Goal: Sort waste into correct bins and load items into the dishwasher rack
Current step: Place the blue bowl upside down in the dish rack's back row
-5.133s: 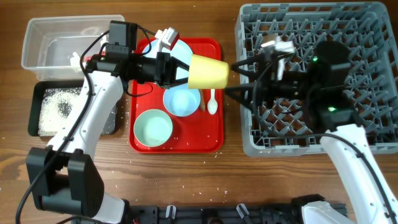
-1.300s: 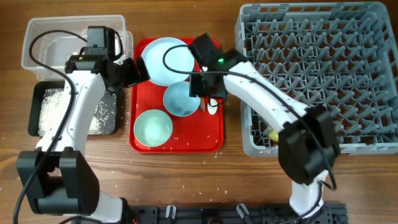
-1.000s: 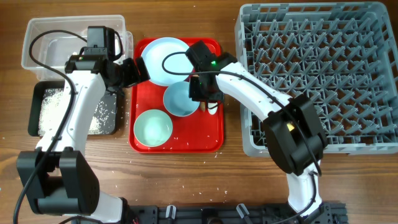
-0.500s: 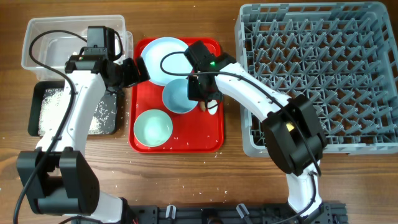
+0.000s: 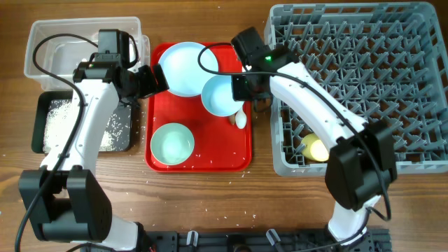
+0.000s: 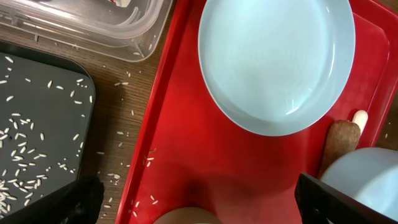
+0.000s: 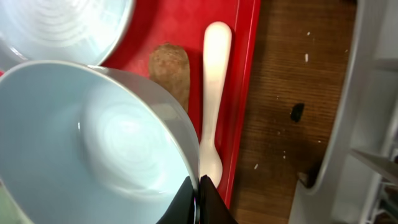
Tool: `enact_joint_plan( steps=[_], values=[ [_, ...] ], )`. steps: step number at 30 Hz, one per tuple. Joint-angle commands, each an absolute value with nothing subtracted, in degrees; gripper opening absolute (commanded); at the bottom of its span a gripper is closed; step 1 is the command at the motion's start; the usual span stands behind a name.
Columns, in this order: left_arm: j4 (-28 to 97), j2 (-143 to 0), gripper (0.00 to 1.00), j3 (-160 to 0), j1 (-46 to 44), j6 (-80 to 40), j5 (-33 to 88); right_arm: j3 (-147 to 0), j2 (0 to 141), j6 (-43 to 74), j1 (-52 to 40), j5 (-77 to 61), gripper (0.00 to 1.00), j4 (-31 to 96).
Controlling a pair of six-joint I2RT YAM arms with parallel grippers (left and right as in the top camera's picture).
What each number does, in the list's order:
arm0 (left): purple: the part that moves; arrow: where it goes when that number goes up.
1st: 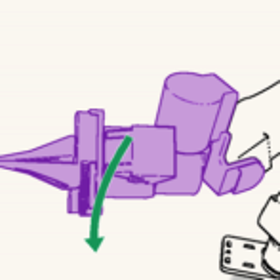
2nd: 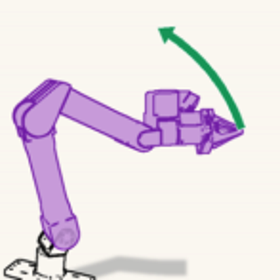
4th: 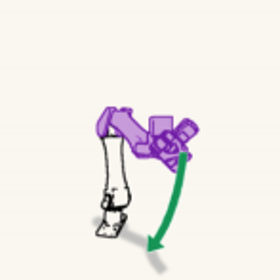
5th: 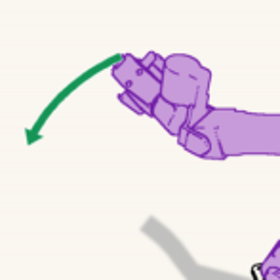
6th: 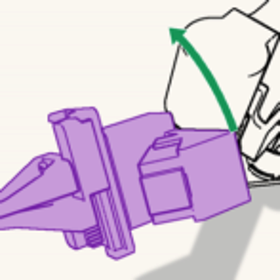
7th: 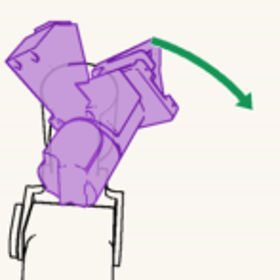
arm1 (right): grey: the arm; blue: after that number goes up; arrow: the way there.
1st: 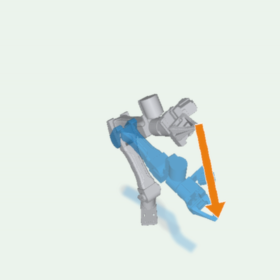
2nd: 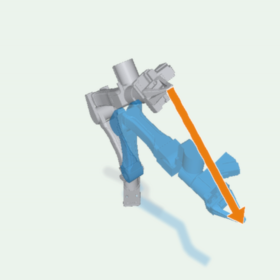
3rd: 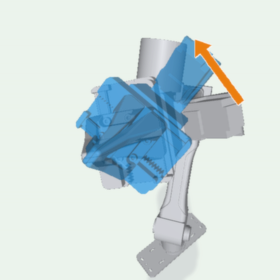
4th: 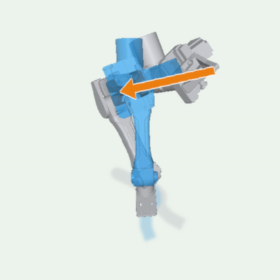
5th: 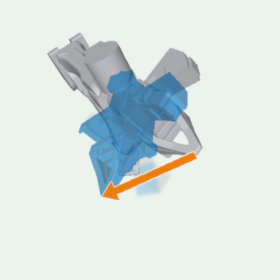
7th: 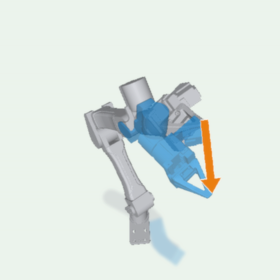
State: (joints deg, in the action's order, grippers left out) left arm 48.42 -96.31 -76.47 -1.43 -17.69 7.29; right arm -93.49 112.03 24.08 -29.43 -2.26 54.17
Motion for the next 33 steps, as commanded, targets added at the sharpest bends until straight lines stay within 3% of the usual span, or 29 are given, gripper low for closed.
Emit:
enact_joint_plan(
  steps=[1,6,12,14,17,19,22,33],
  values=[
    [48.27,-95.57,1.0,-76.84,-1.15,-17.17,6.96,-94.08,106.02,22.63,-29.26,0.32,0.04,54.24],
    [48.27,-95.57,1.0,-76.84,-1.17,-17.17,6.96,-94.08,98.94,23.99,-25.91,13.3,0.04,55.57],
    [48.27,-95.57,1.0,-76.84,-1.15,-17.17,6.96,-94.08,94.32,26.92,-20.18,47.29,0.04,52.8],
    [48.27,-95.57,1.0,-76.84,-1.17,-17.17,6.96,-94.06,95.39,14.46,-19.14,59.35,0.04,42.54],
    [48.27,-95.57,1.0,-76.84,-1.15,-17.17,6.96,-94.06,100.77,-19.11,-17.76,61.89,0.04,15.99],
    [48.27,-95.57,1.0,-76.84,-1.15,-17.17,6.96,-94.06,105.21,-35.59,-16.73,62.13,0.04,5.19],
    [48.27,-95.57,1.0,-76.84,-1.15,-17.17,6.96,-94.06,111.81,-49.08,-15.9,65.84,0.04,-2.74],
    [48.27,-95.57,1.0,-76.84,-1.15,-17.17,6.96,-93.19,121.45,-47.83,-15.88,67.16,0.04,-1.98]
  ],
)
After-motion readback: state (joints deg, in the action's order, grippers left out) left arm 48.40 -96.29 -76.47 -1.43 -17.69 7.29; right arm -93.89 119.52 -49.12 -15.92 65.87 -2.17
